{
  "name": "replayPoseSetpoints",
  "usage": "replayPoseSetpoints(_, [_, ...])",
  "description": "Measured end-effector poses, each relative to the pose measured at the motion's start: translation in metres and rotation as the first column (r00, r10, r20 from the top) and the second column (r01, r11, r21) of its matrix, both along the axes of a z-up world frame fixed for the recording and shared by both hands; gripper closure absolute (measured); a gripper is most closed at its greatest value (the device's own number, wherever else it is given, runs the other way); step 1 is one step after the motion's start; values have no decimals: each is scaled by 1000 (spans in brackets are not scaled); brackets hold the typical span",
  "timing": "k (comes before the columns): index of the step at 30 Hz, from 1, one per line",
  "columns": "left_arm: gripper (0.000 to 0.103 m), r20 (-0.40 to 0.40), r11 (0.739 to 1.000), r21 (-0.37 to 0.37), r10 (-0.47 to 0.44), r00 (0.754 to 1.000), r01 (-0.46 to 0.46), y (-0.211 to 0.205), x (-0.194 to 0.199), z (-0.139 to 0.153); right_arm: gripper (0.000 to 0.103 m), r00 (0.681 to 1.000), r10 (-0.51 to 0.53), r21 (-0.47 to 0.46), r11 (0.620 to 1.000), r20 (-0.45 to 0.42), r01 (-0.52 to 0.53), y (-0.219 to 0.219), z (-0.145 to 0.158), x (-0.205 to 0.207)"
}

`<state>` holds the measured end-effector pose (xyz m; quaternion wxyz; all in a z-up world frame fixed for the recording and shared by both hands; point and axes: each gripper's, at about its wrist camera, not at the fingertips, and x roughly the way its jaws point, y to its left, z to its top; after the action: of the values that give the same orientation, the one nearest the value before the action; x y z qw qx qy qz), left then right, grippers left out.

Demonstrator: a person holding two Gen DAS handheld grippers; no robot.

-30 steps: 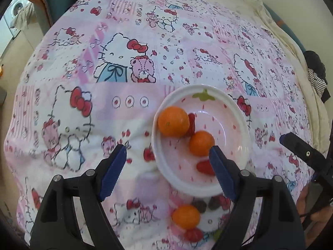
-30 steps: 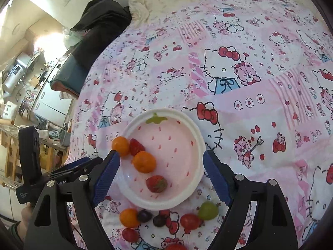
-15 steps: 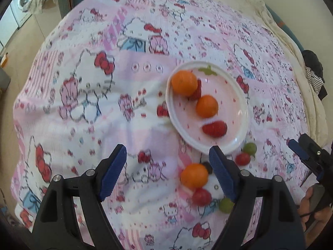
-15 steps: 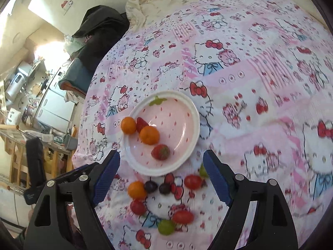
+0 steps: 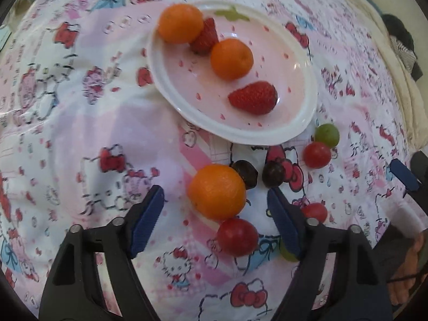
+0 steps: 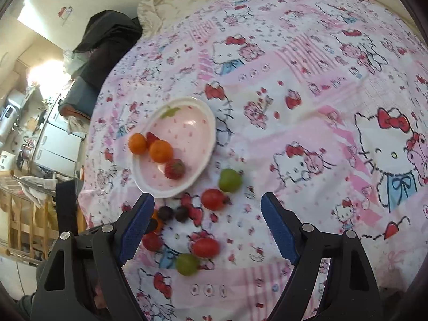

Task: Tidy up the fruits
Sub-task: 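Grasp another large orange with the left tool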

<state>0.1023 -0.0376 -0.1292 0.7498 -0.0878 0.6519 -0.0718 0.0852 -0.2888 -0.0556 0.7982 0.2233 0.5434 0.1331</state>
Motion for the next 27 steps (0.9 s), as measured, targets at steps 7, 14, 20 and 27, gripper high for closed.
replayPoseSetpoints(7, [61, 5, 1000, -14, -10, 1000, 10, -2, 4, -5, 18, 1000, -3, -13, 1000, -5, 3, -3, -3, -1])
replayPoseSetpoints(14, [65, 16, 1000, -6, -9, 1000, 9, 7, 0, 12, 18, 998, 38, 14, 999, -54, -37, 10, -15, 5])
replayPoseSetpoints(20, [65, 103, 999, 27, 38, 994, -41, 36, -12, 47, 50, 980, 182, 28, 983, -86, -180, 46, -25, 6])
replayPoseSetpoints(27, [65, 45, 988, -40, 149, 988, -148, 64, -22, 42, 63, 923, 369, -188, 904, -109, -384, 109, -48, 12])
